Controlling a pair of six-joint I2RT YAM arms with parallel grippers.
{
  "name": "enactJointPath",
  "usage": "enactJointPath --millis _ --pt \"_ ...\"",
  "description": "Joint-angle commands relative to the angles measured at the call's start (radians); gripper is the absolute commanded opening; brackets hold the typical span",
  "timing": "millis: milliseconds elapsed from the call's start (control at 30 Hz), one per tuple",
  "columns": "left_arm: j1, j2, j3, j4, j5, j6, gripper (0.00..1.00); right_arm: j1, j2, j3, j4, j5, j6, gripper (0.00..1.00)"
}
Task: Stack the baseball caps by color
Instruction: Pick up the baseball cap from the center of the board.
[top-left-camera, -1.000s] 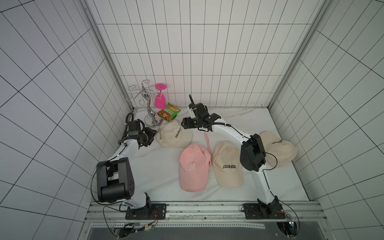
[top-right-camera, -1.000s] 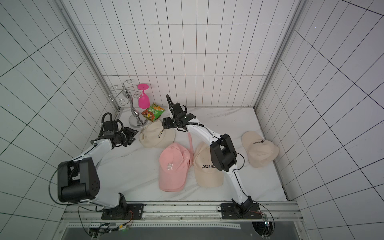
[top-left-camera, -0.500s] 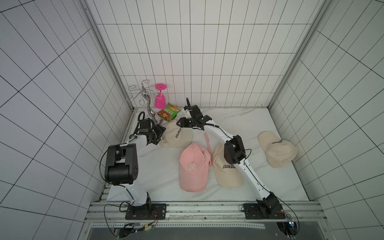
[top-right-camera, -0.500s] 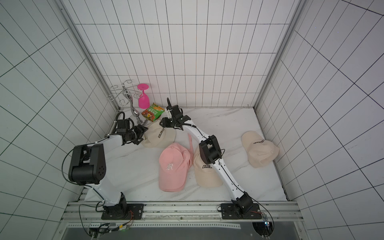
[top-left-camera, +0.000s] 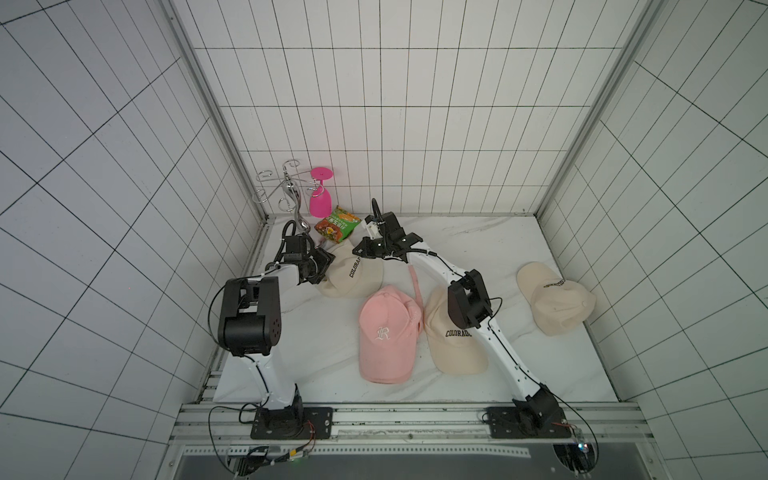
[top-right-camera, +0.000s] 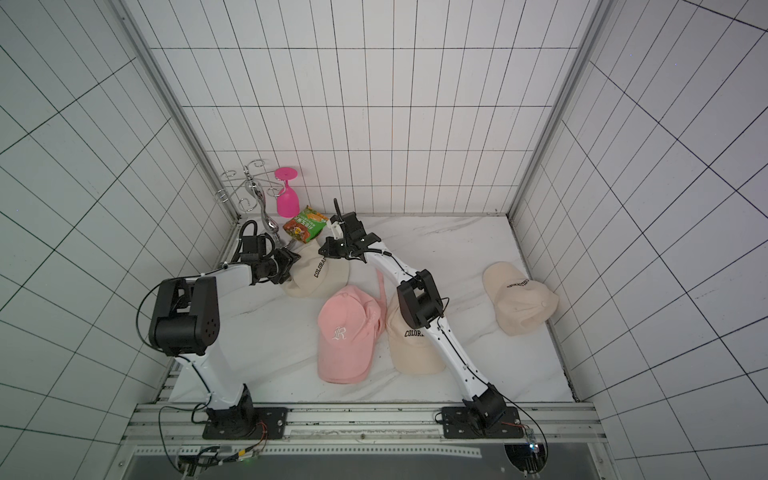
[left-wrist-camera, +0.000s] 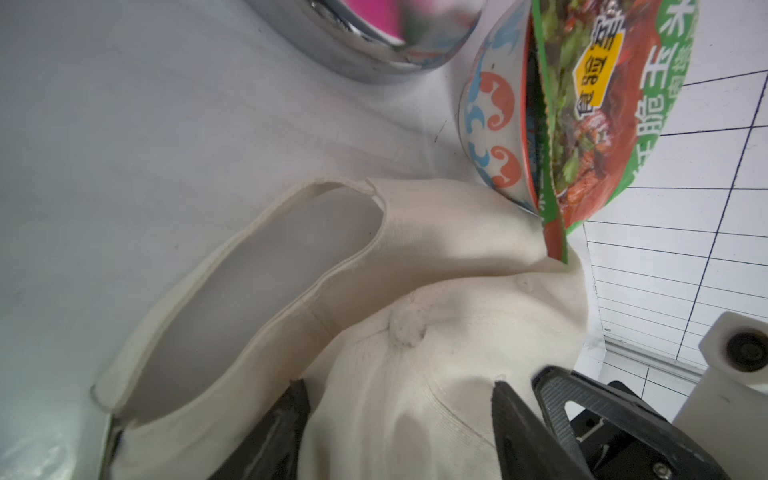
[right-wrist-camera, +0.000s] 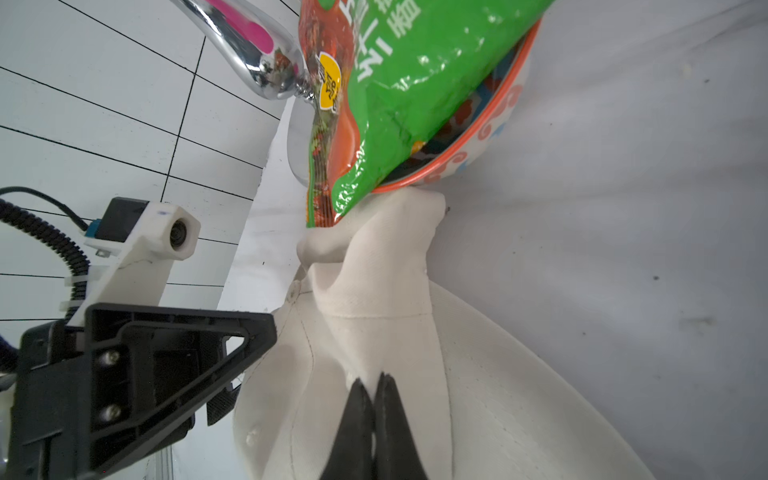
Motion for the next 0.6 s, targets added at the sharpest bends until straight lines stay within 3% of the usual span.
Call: enactJointPath --millis 0,267,567 --pt "-0.001 0.027 0.023 0.011 0.015 0.008 0.54 -0.001 -0.115 -0.057 0.076 -0.016 0.007 0.0" --pt "-0.001 0.025 0.035 0.026 0.059 0.022 0.0 0.011 -0.187 -0.133 0.089 -0.017 0.004 0.0" --pt "-0.006 -0.138 0.05 0.01 0.088 0.061 0.0 0.014 -0.398 -0.365 0.178 0.057 0.013 0.0"
